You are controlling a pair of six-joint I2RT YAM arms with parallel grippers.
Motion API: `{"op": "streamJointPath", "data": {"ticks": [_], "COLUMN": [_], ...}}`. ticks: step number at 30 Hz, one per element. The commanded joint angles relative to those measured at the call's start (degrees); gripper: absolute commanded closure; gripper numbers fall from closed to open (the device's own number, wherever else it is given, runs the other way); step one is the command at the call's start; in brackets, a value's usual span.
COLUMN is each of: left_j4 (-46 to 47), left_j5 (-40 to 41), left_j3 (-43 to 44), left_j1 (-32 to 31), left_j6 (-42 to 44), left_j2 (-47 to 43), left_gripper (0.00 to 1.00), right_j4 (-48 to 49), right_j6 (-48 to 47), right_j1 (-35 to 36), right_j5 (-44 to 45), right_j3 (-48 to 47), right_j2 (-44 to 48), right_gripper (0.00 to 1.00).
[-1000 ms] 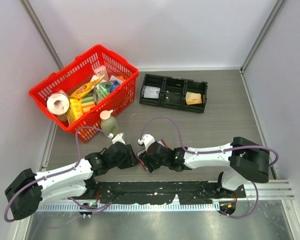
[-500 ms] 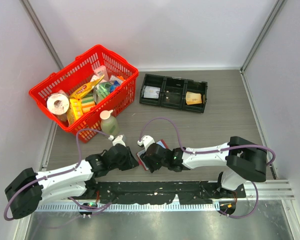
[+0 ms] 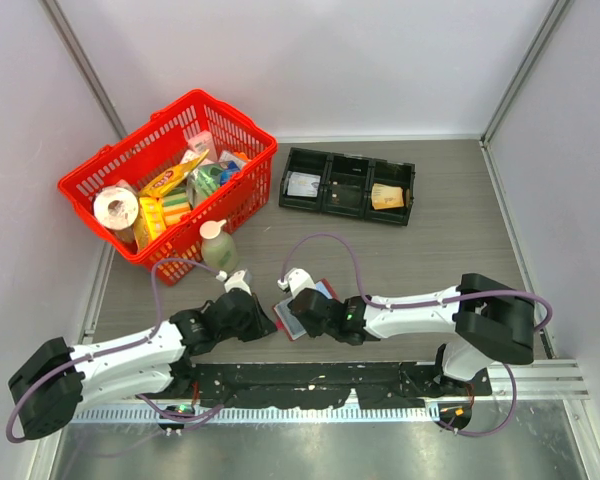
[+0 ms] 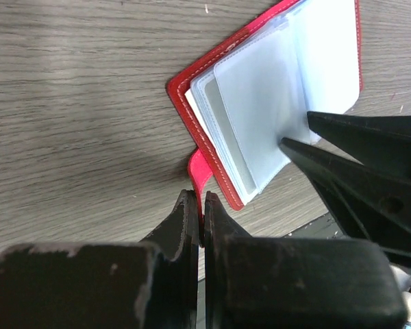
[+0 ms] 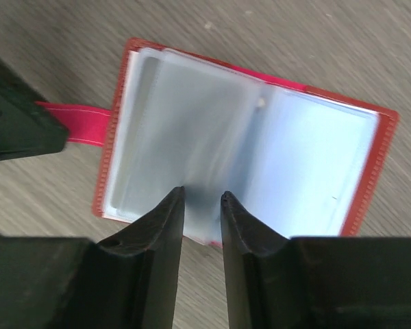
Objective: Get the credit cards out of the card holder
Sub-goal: Remove the credit card from the card holder.
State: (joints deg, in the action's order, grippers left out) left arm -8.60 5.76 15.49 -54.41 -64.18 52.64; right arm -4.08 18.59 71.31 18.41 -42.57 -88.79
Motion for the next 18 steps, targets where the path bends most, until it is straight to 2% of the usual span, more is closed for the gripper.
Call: {"op": "streamJointPath", "data": {"ticks": [1,6,12,13,14,17,18], "left_j4": [0.69,-0.19,-0.45,-0.45,-0.45,-0.36,-0.28], "left_j5": [0.30,0.48,0.57,0.57,0.57,0.66,0.66], "left_j3": [-0.54,-0.89,-0.98,-0.90,-0.90,-0.81,-0.81], "left_j1": [-0.34,-0.34,-0.34,-0.34,-0.34,-0.43,-0.34], "left_j6": [0.02,-0.07,-0.07,-0.07,-0.15,-0.07,-0.07], "left_j2": [-2.28,-3.68,-4.13,-4.13,-4.04,-3.78,-3.69], "left_gripper": [1.00,1.00,1.00,1.00,1.00,1.00,1.00], "right_j4": [-4.97,-8.74,-9.81,-9.46,-7.89,-3.41,-1.65], "right_j6": [2.06,7.32,9.63,8.67,6.22,1.29,0.67], "right_j1": [0.32,-0.46,-1.70,-1.70,-1.61,-0.82,-0.56], "right_j5": [9.96,18.48,19.38,16.33,14.21,3.07,1.90], "right_j3": [-0.94,-0.76,-0.15,-0.24,-0.24,0.20,0.20], "right_j2": [2.83,6.43,12.50,12.42,12.24,10.84,9.79], "right_gripper": [0.70,0.79,0.79,0.75,0.62,0.47,0.40]}}
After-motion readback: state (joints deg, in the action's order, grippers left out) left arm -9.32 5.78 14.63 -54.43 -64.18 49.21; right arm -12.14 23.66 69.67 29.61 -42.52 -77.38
